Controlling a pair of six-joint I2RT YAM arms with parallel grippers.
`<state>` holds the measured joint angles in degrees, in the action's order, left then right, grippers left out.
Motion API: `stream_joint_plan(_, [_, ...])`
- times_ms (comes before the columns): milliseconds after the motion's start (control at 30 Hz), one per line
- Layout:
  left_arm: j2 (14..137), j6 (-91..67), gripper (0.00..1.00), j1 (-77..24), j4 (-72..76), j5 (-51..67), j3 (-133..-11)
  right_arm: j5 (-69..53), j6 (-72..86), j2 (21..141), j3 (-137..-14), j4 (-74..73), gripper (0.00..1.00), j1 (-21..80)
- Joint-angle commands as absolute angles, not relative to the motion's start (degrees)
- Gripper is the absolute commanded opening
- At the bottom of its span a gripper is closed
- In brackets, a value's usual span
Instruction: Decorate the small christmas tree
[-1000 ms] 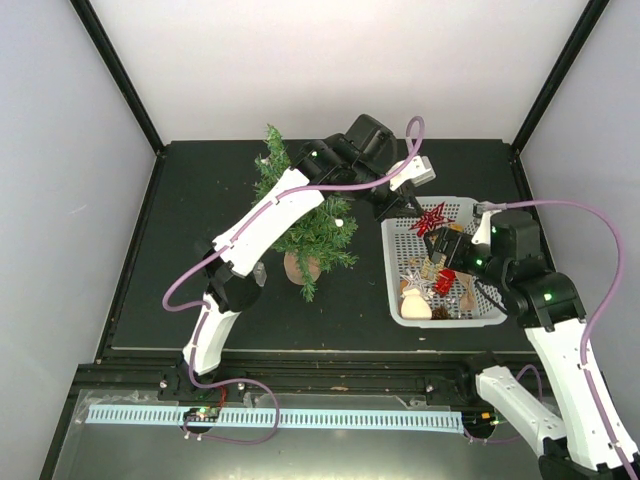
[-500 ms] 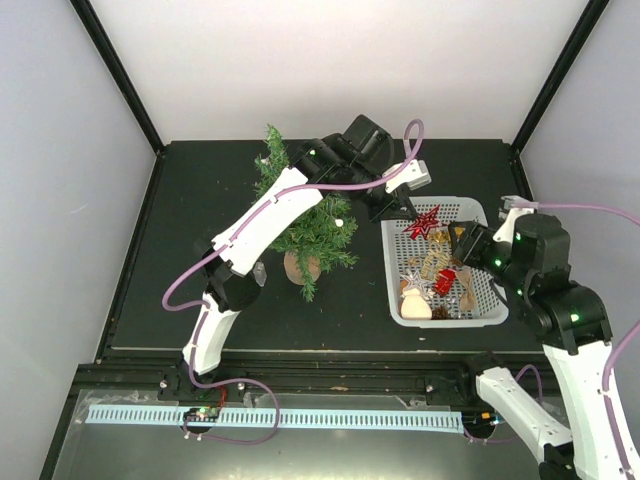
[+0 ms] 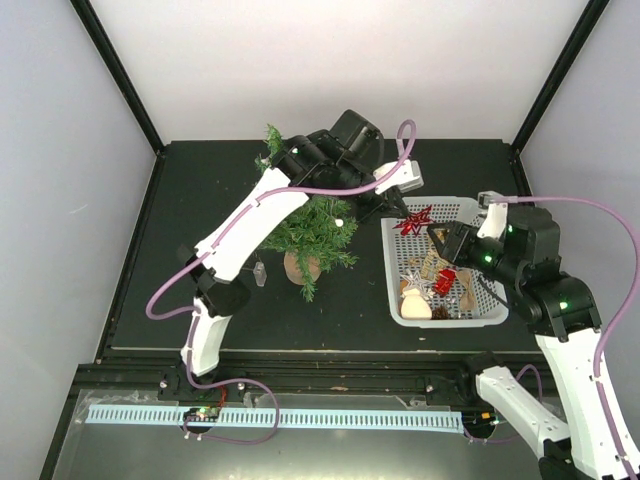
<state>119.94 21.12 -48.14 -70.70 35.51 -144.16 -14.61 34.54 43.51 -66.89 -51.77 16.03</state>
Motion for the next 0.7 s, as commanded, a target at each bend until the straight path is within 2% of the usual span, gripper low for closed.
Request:
stream_joint_plan(0, [115.35,27.49,0.02,-49.39,-76.36,31.19,-144.78,-23.23,31.55,46.45,-69.33,-51.56,0.48,16.17])
stream_joint_plan(133, [113.12,28.47,0.02,-49.78,-78.53,30.84,-144.68,-22.46,31.03,47.0,-68.88,-51.23,0.47,16.17])
stream_joint_plan(267, [111.32,27.67,0.02,-49.92,-78.99,30.69,-144.49,-27.35,30.33,47.12,-69.17,-48.91,0.47,16.17])
stream_joint_plan(433, [109.61,26.25,0.01,-49.83,-80.76,32.02,-144.45,-27.26,29.46,42.96,-70.82,-46.53,0.46,16.17])
stream_joint_plan(667, [103.9,26.45,0.02,-50.06,-82.7,35.0,-139.91,-27.29,29.08,42.33,-72.74,-49.58,0.33,16.17])
